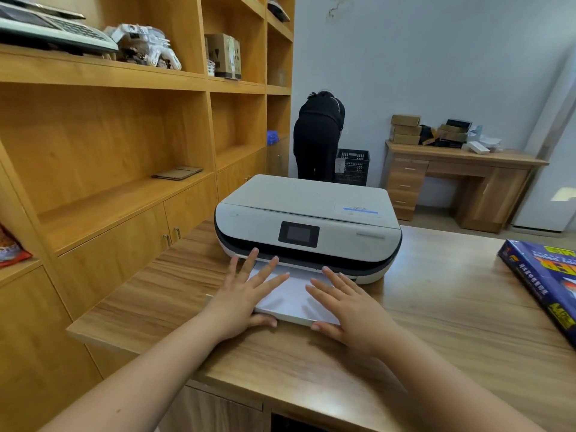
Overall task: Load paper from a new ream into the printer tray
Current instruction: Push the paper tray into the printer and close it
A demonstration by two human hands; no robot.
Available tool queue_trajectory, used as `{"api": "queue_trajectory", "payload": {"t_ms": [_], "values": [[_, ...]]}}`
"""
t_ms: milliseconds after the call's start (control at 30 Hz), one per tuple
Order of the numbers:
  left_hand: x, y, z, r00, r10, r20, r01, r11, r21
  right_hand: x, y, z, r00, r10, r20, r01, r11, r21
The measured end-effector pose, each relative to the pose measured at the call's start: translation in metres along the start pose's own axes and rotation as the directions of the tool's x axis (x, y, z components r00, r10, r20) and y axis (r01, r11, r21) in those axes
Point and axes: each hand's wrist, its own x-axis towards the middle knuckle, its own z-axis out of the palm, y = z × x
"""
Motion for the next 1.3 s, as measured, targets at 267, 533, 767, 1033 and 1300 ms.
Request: {"api": "queue_trajectory", "payload": {"t_ms": [267,533,767,1033,1300], "values": [[0.022,-0.001,-0.003,0.999,-0.034,-0.004,0.034,0.999,0.010,0.013,0.021,0.006,0.999,0.035,0.012,-0.035,0.999,-0.025],[0.047,-0.006,0.004,0.993,-0.108,-0.039,0.110,0.992,0.056,0.027,0.041,0.014,0.996,0.086,-0.032,-0.088,0.993,-0.073],[0.071,-0.011,-0.002,0.986,-0.165,0.032,0.163,0.984,0.075,0.041,0.061,0.023,0.988,0.145,-0.058,-0.150,0.982,-0.110],[0.098,-0.020,-0.010,0.975,-0.220,0.045,0.217,0.974,0.060,0.061,0.084,0.017,0.992,0.093,-0.080,-0.109,0.970,-0.217],[0.106,-0.025,-0.001,0.978,-0.210,0.014,0.210,0.978,0.010,0.066,0.092,0.023,0.989,0.083,-0.121,-0.112,0.960,-0.257]]}}
